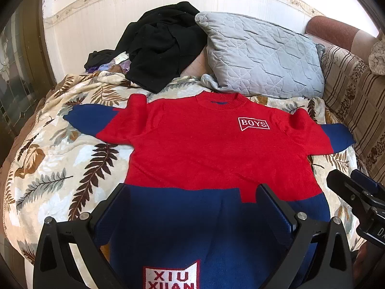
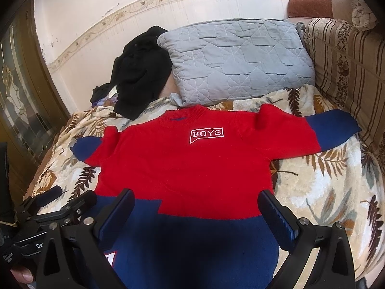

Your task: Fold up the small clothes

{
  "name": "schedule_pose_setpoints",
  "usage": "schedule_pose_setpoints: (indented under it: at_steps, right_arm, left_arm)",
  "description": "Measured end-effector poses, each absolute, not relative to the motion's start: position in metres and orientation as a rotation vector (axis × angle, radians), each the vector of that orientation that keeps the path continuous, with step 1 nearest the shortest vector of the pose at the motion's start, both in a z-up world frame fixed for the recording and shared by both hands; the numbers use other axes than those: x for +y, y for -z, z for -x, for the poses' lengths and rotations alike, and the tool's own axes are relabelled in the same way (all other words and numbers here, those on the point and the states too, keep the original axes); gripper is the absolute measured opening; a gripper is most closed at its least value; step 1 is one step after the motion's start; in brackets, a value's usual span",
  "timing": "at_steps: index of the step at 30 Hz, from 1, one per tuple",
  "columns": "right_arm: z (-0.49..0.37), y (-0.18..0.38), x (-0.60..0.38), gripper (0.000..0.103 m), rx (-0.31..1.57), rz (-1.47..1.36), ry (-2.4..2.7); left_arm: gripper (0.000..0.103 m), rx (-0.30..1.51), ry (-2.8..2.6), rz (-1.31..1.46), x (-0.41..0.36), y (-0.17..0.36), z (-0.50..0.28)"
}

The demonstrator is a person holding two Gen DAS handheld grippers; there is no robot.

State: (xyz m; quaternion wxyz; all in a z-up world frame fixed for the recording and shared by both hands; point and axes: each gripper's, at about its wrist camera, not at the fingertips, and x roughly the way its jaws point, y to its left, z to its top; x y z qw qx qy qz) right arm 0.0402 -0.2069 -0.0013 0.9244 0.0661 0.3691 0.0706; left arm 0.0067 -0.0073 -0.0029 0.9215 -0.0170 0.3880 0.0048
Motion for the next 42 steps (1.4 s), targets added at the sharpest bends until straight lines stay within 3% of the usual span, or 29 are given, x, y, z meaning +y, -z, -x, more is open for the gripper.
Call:
schedule_pose_setpoints:
  at_steps: [14,26,28,33,34,35,36,37,42]
  right_arm:
    - [-0.053,0.016,-0.224,0.103,0.785,-0.225,-0.185]
    - [-0.147,0.098,-0.497,0.101,0.736,-0.995,0.078]
    - [-0.166,0.122,-0.534,0.085,0.748,-1.118,0.159]
    - [-0.197,0.137,-0.558,0.082,0.723,-1.091,0.240]
    - [-0.204,0.133,-0.559,0.076,0.719,-1.060,0.247]
    - [-0.215,0.128,-0.558,0.064,0.747,-1.001,0.268]
    - [-0.222,0.128,-0.557,0.014,0.793,-0.948,0.302]
    - [-0.228,0.126,-0.554,0.007,0.842,-0.895,0.346]
    - [-0.259,0.026,-0.461,0.007,0.716,-0.544,0.229]
  left_arm:
    - [0.103,0.860,-0.016,0.028,-0.001,0.015,-0.019]
    - [0.103,0.913,-0.395,0.213,0.171,0.080,-0.041]
    - [0.103,0.903,-0.423,0.267,0.194,0.093,-0.045]
    - [0.103,0.947,-0.472,0.222,0.209,0.123,-0.043]
    - [0.103,0.952,-0.471,0.209,0.207,0.128,-0.048]
    - [0.103,0.947,-0.473,0.194,0.204,0.129,-0.048]
    - [0.103,0.942,-0.469,0.200,0.206,0.130,-0.046]
    - [0.103,0.942,-0.463,0.217,0.210,0.130,-0.043]
    - [0.103,0.942,-0.463,0.237,0.208,0.131,-0.044]
